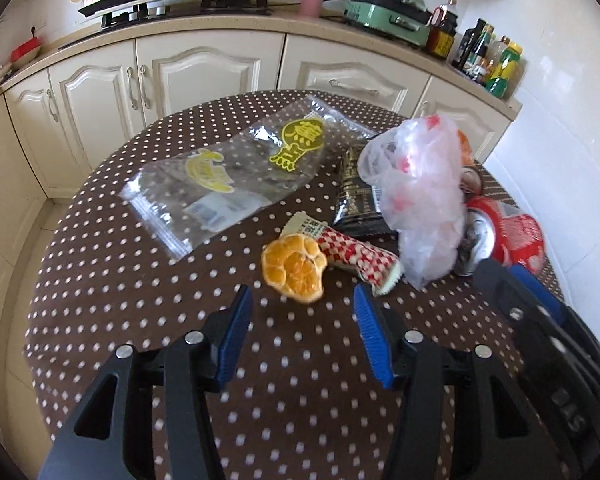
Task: Collect trash
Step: 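Move both open tools back over the table toward the orange peel, then grasp the orange peel with the left tool while the right tool grasps the pink-white plastic bag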
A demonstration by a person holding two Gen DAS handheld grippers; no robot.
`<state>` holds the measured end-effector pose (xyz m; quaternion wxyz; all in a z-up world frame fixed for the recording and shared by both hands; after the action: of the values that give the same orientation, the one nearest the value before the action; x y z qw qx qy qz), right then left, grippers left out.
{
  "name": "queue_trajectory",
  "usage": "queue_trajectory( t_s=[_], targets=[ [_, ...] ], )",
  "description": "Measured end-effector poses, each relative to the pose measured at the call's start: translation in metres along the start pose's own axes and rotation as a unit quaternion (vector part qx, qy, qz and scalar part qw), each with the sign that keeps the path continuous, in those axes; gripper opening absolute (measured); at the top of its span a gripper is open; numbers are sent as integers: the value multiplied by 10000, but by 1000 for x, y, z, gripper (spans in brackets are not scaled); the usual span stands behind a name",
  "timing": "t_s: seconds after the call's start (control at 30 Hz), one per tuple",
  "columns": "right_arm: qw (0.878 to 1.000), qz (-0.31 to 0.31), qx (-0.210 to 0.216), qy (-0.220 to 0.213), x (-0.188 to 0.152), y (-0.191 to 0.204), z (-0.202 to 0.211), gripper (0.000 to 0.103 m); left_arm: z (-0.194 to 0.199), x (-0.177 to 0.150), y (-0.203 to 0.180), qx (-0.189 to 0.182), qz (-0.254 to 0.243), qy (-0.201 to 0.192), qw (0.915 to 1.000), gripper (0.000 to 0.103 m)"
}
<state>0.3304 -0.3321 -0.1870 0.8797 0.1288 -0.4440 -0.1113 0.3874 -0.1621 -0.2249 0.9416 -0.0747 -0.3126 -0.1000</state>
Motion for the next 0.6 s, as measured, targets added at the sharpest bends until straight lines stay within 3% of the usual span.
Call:
queue_trajectory(
  t_s=[0.13,0.23,0.27,0.5,0.6],
  targets=[
    [9999,96,20,-57,5,3,-2,57,-9,8,-3,5,-3,-28,10000,52],
    [9998,176,57,-63,9,7,-4,58,-10,13,-1,10,68,-102,9999,25],
    [9997,212,73,-63,9,11,-5,58,-8,13,1,-39,132,-125,9998,10],
    [9972,736,120,2,29,44,-21,66,14,11,24,-39,452,-418,9981,8],
    [9944,1041,-93,119,32,54,-34,69,22,8,34,-63,599,-502,9969,6]
  ],
)
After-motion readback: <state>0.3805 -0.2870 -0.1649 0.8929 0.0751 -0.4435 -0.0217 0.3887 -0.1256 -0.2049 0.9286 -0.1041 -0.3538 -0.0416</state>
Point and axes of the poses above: each gripper's, at about its wrist camera, not at the fingertips, and z roughly against the way its jaws point, y to its left, x to its top, the point moved 7 cm from there along -z, roughly the way its jaws point, and after that the axes turned 7 degrees about x, right-handed, at the moved point
